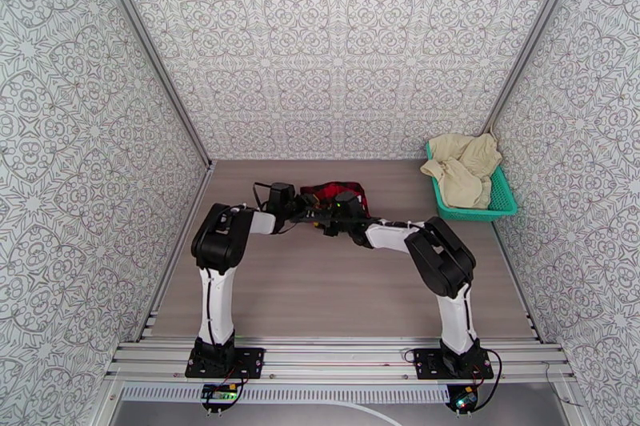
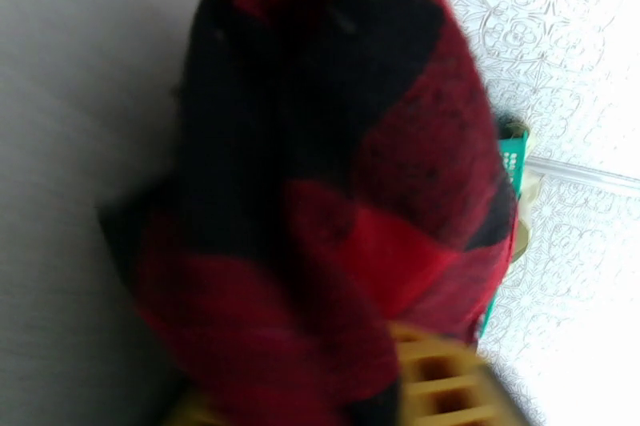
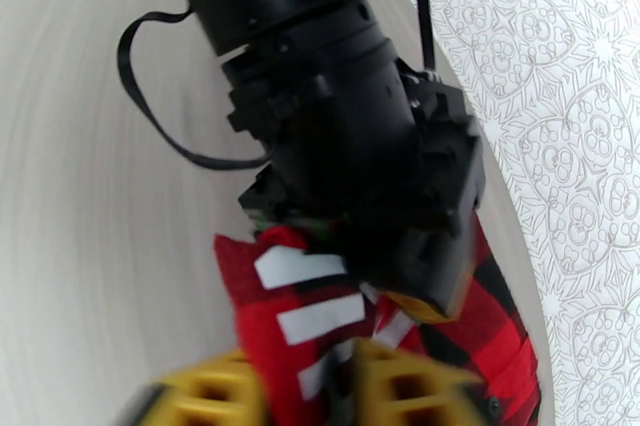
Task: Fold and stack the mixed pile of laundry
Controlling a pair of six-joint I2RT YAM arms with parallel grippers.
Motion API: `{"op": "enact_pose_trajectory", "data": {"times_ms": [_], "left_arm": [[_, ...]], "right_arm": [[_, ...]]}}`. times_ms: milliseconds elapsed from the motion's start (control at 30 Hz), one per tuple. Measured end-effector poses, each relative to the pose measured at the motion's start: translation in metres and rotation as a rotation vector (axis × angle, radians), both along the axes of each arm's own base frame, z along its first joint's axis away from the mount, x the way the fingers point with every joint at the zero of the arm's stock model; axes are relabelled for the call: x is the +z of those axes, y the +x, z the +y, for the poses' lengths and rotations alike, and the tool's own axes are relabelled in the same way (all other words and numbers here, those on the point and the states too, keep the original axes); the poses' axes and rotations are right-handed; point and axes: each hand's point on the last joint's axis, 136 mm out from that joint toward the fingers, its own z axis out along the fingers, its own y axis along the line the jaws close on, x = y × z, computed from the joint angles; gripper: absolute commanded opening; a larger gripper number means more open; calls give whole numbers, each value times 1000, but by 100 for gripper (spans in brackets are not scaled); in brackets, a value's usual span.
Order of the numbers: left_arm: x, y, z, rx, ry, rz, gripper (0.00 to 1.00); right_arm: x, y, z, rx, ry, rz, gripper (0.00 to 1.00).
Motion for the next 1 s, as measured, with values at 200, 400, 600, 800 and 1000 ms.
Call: {"op": "enact_pose_trajectory", "data": {"times_ms": [200, 400, 600, 800, 1000], "left_arm": [[-2, -1, 10, -39, 57, -34, 0], [14, -9, 55, -87, 233, -47, 0], [71, -9, 108, -133, 430, -132, 0], [118, -20, 156, -189, 706, -143, 0], [159, -32, 127, -337, 986, -190, 0]], "right_arm": [[56, -21, -34, -176, 240, 214, 51], [63, 17, -88, -479, 504, 532, 35], [2, 41, -59, -568, 540, 857, 23], [-18, 34, -1, -521, 547, 1026, 23], [-9, 20, 13, -489, 602, 1100, 26]]}}
